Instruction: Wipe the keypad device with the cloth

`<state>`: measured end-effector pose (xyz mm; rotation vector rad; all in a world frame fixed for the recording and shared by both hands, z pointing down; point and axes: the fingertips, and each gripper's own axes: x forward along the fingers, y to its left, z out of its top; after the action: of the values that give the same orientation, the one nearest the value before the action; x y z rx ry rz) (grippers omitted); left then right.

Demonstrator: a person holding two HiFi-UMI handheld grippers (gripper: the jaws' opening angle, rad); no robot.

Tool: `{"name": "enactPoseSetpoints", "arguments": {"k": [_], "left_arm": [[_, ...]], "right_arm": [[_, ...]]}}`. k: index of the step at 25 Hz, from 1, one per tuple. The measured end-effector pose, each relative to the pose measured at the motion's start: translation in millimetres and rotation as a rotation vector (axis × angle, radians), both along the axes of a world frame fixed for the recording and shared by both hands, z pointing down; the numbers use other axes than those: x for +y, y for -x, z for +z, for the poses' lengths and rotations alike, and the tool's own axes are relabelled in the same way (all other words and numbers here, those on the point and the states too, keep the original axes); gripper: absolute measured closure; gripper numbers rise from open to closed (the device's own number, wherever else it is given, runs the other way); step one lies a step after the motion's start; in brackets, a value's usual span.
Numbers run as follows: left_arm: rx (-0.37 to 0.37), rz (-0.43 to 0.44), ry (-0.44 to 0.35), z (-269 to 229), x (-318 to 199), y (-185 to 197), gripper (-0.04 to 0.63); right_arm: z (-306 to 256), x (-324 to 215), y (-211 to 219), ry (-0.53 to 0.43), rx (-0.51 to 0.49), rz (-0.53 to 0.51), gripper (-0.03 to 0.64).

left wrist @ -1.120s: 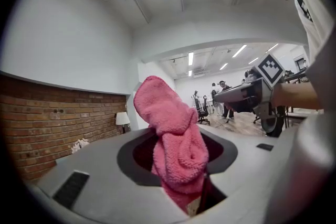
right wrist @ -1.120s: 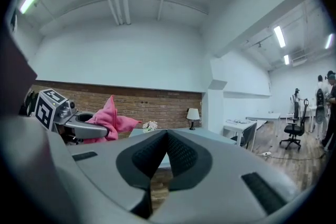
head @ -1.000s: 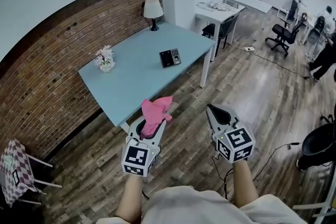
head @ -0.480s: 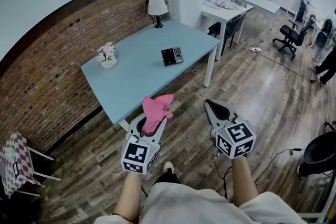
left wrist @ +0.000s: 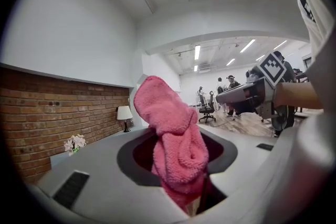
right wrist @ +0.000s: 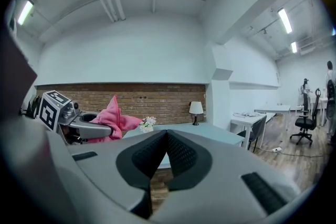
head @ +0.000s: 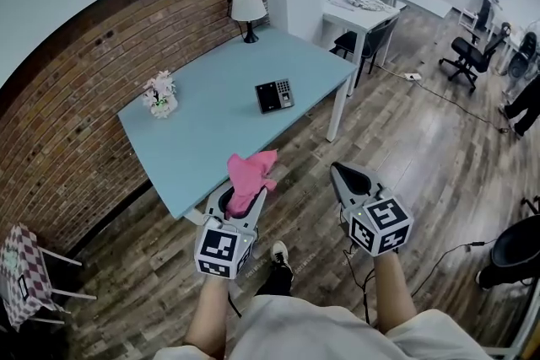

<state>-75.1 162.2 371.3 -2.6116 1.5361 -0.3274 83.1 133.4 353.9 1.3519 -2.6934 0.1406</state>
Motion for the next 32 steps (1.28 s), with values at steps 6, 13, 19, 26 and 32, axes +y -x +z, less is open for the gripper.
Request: {"name": "enactPoseSetpoints", "arguments": {"k": [6, 13, 19, 26, 32], "left_arm": [[0.004, 0.012, 0.008, -1, -78, 17, 0.388], [0.012, 0.014, 0.007, -8, -154, 39, 0.388], [0.026, 0.010, 0.020, -4, -208, 63, 0.388], [0.023, 0.032, 0.020, -3, -255, 74, 0.388], [0.041, 0.029, 0.009, -7, -280, 86, 0.388]], "right_arm": [[3, -74, 18, 0.024, 0.015, 0.017, 0.611], [-1, -153, 31, 0.041, -0.005, 0.060, 0.611], [0, -209, 46, 0.052, -0.011, 0.091, 0.611], [2, -252, 59, 0.060, 0.002, 0.103, 0.611], [8, -272, 71, 0.069, 0.007, 0.103, 0.611]]}}
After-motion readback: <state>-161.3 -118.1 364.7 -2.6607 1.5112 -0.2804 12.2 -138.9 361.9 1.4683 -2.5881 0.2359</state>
